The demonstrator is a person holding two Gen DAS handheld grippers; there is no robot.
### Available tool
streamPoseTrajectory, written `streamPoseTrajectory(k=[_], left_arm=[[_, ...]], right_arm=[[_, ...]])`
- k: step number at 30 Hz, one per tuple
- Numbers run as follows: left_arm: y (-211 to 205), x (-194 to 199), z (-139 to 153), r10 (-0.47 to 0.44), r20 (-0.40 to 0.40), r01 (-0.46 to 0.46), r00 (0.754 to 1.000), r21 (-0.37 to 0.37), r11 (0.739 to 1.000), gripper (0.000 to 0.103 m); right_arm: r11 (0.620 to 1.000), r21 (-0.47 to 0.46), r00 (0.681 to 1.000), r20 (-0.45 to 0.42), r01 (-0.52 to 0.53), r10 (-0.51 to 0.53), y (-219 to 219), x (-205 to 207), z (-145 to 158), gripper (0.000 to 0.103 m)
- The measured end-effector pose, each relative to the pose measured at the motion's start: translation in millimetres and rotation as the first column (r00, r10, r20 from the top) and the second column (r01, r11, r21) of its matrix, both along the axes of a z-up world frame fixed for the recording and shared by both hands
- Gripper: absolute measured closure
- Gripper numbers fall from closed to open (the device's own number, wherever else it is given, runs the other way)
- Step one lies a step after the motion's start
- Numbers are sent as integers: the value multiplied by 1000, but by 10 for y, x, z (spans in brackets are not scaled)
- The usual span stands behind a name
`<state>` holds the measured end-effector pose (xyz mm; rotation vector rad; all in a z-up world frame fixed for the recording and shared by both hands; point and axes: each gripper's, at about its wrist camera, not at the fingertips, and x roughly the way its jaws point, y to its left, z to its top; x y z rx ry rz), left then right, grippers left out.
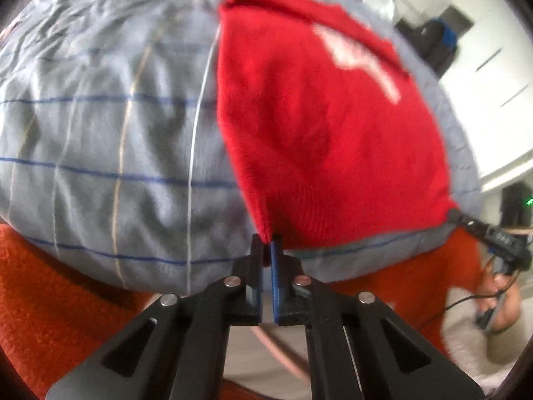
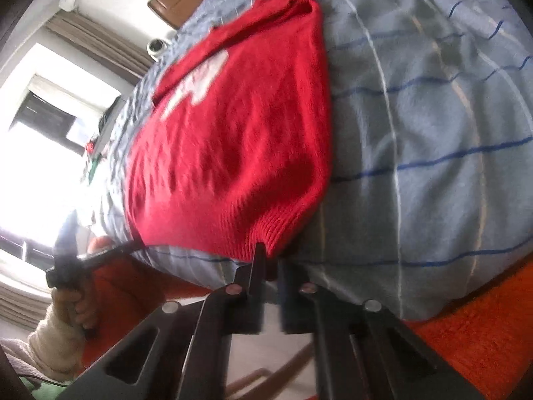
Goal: Fold small clothes
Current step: 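Grasp the sweater hem with both grippers and fold it up toward the collar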
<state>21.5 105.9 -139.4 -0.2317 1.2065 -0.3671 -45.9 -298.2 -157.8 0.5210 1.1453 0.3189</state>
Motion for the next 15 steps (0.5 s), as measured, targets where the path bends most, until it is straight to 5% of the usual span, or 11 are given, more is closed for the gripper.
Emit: streamPoseTrajectory(k=[6,15], left_arm=[[290,335,433,94,114,-82,989,-108,991,102],[-122,1680,830,150,305,-144,940,-45,989,102]], right_arm=[[999,35,988,150,40,-45,-114,281,382,97],[993,-7,948,300,117,-109,-120,1633,735,97]])
